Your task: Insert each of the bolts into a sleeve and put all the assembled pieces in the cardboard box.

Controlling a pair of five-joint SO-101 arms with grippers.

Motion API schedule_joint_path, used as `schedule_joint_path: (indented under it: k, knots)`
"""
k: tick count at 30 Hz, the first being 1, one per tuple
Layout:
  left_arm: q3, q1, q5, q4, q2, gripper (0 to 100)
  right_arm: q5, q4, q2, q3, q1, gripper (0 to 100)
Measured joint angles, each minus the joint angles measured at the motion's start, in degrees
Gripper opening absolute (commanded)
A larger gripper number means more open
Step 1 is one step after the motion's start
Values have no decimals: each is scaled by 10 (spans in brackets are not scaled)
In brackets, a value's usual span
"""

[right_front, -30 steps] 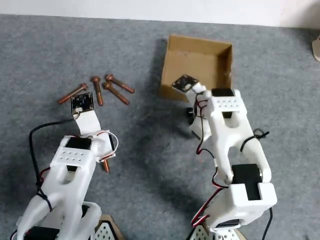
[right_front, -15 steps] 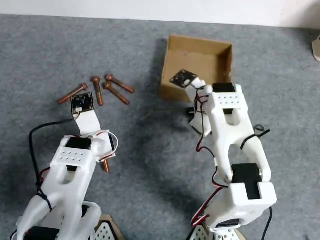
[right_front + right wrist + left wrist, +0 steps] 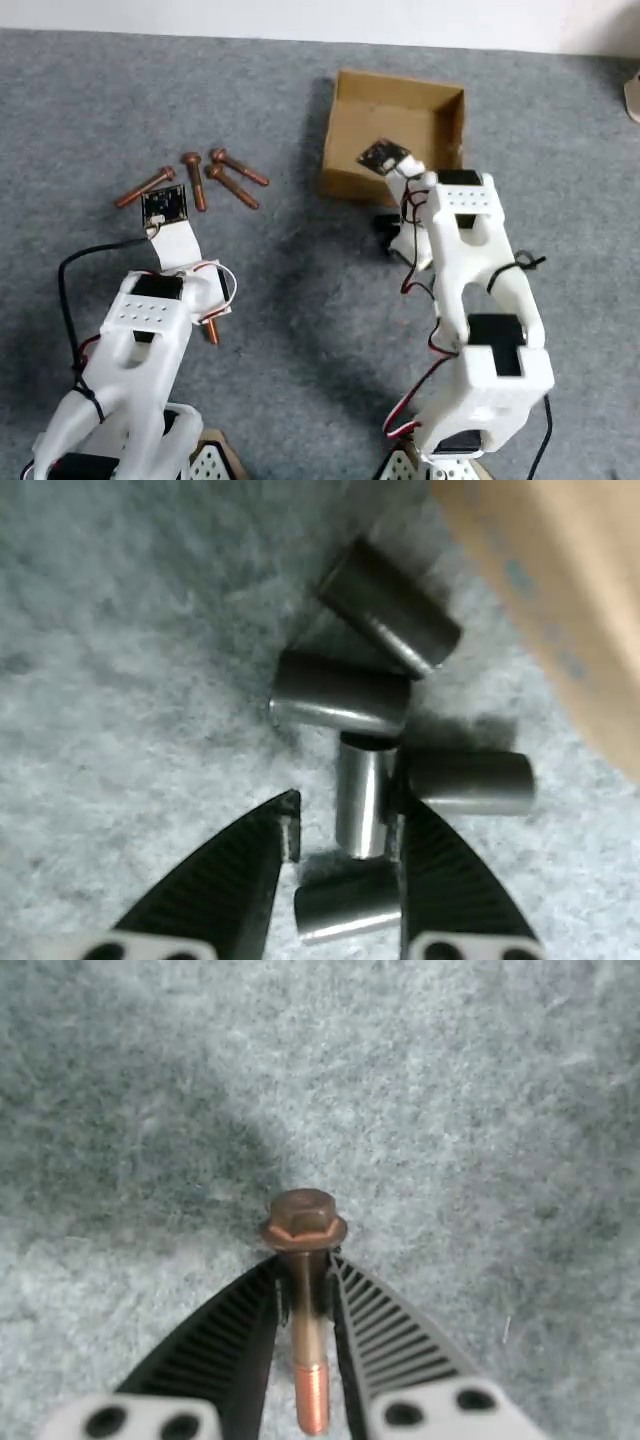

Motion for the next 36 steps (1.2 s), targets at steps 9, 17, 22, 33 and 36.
schedule_joint_path:
  k: [9,17,22,33,36]
  knots:
    - [0,0,0,0,0,6,7,-19,59,-5,-3,144]
    - [0,0,0,0,0,6,8,-45,98,-11,1,17]
    - [0,0,0,0,0,6,-16,-56,76,-5,2,5]
    - [0,0,0,0,0,6,-54,-62,-160,185,-59,5]
    - [0,0,0,0,0,6,-80,-92,-251,253,-71,5]
